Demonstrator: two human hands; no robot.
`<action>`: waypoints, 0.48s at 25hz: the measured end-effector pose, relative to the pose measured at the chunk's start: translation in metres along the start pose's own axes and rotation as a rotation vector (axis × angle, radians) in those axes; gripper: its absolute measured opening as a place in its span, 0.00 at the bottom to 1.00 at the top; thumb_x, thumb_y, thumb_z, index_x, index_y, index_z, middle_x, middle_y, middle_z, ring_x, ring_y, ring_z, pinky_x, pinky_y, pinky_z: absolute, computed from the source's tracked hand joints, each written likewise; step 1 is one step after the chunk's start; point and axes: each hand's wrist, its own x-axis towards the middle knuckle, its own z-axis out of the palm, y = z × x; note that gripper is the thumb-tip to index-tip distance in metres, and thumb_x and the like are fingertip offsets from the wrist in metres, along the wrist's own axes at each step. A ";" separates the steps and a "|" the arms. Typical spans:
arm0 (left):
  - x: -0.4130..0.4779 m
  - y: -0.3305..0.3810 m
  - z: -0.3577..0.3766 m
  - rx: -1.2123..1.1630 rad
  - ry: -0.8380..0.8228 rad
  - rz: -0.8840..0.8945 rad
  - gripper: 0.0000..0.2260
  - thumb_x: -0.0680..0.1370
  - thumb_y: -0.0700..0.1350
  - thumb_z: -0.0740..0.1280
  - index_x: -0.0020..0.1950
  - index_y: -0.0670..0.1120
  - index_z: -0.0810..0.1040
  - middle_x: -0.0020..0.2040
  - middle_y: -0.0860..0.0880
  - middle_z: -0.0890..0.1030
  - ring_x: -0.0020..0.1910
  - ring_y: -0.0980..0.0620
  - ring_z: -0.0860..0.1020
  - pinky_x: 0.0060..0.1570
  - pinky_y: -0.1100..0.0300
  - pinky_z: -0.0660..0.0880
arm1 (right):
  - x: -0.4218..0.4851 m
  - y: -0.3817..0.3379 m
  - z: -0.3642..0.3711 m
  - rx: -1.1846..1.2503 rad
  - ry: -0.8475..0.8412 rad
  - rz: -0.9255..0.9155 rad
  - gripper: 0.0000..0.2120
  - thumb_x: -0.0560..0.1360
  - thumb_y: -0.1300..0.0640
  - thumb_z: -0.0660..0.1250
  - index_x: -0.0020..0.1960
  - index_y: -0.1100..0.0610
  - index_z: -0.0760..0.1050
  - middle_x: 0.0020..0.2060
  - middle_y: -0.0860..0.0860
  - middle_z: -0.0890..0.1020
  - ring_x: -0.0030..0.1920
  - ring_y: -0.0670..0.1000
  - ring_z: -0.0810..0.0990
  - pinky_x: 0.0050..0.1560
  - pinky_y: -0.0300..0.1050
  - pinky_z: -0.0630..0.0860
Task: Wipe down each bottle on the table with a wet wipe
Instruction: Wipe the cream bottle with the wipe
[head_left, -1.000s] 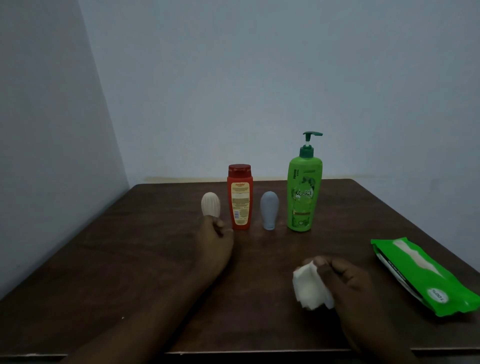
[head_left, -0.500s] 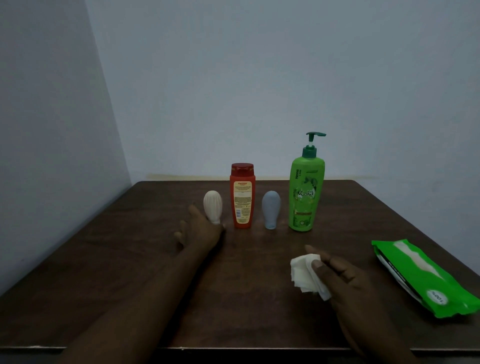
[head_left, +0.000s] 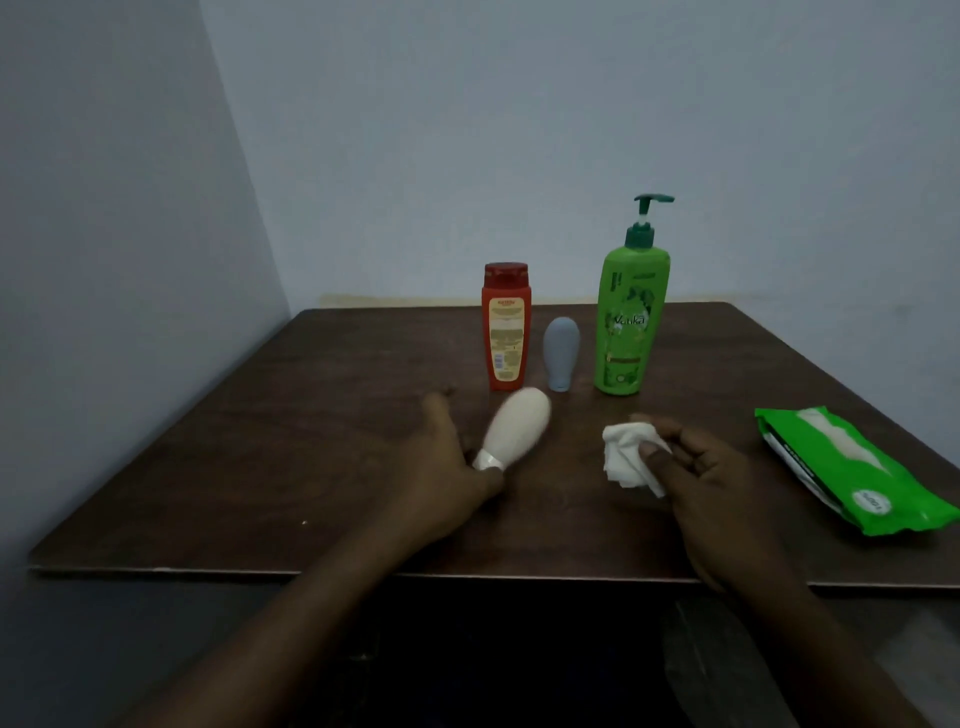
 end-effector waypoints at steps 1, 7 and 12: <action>-0.011 0.003 0.002 0.006 -0.010 0.069 0.45 0.71 0.49 0.78 0.77 0.57 0.50 0.52 0.54 0.80 0.47 0.57 0.81 0.47 0.56 0.81 | 0.000 0.000 -0.001 -0.041 0.034 -0.006 0.13 0.79 0.65 0.65 0.52 0.50 0.83 0.47 0.44 0.87 0.49 0.43 0.85 0.52 0.39 0.81; -0.040 -0.009 0.019 -0.075 0.045 0.244 0.39 0.73 0.49 0.75 0.76 0.62 0.54 0.48 0.58 0.78 0.46 0.61 0.80 0.46 0.62 0.80 | -0.011 0.003 0.010 -0.448 0.036 -0.142 0.12 0.78 0.63 0.66 0.53 0.50 0.83 0.47 0.42 0.86 0.47 0.40 0.83 0.48 0.27 0.74; -0.039 -0.026 0.028 -0.252 0.067 0.305 0.42 0.72 0.46 0.77 0.75 0.66 0.52 0.47 0.57 0.79 0.48 0.62 0.81 0.44 0.69 0.77 | -0.012 0.011 0.030 -0.949 -0.107 -0.312 0.20 0.75 0.65 0.67 0.66 0.55 0.77 0.63 0.52 0.81 0.63 0.50 0.79 0.67 0.39 0.68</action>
